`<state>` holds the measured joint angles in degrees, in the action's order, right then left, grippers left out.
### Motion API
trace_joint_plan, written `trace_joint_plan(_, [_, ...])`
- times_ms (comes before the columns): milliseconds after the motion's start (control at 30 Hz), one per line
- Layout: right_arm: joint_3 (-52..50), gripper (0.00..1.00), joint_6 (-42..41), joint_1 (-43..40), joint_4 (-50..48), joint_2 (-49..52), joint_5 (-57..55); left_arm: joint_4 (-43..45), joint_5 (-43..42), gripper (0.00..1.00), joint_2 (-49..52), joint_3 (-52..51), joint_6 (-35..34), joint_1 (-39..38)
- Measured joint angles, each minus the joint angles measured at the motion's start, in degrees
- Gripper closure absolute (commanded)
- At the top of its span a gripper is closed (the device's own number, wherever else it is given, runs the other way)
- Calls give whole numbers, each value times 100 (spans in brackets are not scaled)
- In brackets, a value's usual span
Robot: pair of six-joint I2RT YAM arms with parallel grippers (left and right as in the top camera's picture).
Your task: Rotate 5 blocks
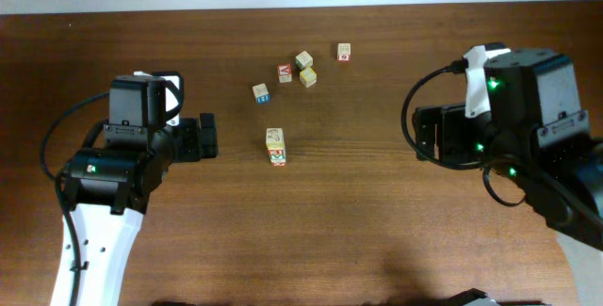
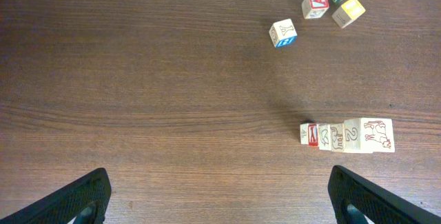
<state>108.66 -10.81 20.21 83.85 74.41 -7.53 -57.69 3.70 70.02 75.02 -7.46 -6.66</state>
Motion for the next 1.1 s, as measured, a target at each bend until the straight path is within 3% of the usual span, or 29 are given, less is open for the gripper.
trace_joint_plan(700, [0,1,15,0,-94,22,-256,0,-2,1,0,0,0,0])
trace_joint_plan(900, [-420,1,507,-55,-1499,-219,-254,-2,0,1,0,0,0,0])
trace_joint_plan(1100, [-2135,1,927,-671,-3252,-1344,-39,-4,0,1,0,0,0,0])
